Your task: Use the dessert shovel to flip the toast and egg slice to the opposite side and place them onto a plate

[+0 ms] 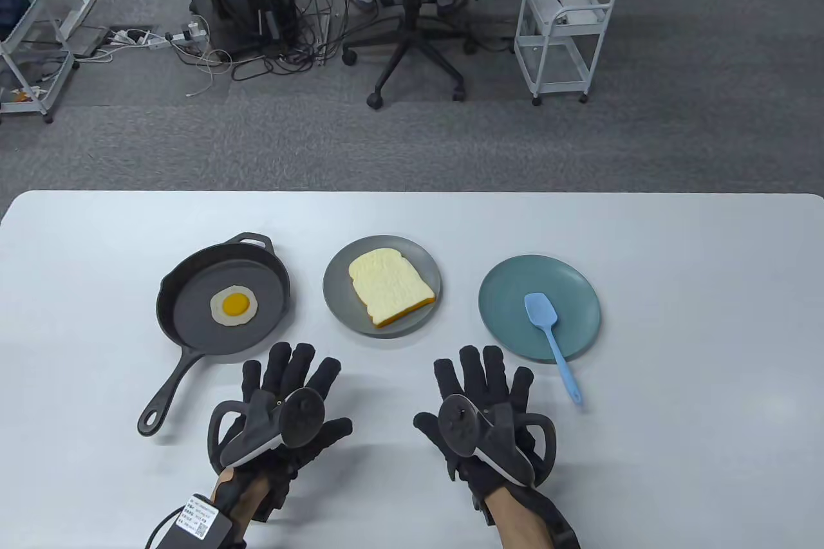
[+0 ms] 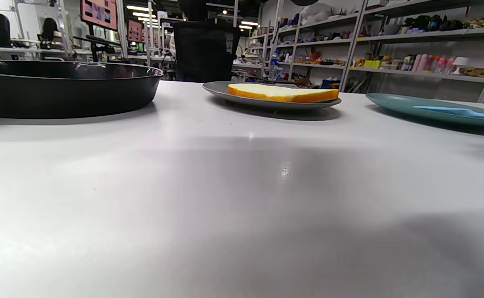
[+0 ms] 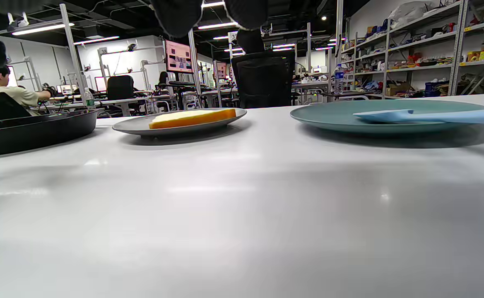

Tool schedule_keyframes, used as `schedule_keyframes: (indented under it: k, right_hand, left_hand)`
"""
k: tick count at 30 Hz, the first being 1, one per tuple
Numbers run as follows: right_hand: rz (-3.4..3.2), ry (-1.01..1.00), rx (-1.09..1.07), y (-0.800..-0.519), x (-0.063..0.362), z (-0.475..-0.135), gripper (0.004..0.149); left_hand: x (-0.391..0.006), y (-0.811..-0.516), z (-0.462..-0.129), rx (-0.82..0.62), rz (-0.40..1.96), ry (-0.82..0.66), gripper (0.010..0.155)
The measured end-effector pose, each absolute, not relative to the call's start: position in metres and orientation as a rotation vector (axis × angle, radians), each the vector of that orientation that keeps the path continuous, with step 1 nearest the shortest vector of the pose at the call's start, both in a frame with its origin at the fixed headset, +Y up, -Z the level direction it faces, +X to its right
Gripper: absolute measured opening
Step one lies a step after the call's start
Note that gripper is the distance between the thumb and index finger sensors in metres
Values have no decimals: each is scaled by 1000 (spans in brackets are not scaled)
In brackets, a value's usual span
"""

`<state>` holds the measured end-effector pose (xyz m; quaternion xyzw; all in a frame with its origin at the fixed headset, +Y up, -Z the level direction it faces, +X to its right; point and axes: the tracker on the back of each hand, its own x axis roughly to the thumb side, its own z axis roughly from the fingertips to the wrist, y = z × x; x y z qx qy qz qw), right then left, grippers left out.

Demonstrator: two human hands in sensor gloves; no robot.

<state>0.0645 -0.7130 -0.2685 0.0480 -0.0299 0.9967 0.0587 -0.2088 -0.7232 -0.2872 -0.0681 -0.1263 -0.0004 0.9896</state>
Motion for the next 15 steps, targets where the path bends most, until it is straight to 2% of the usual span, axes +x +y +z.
schedule_keyframes:
  k: [15]
  right_hand:
    - [3017,-53,111,-716,69,-271,86]
  left_hand:
    - [-213,-725,-291,-183,-12,-222,90]
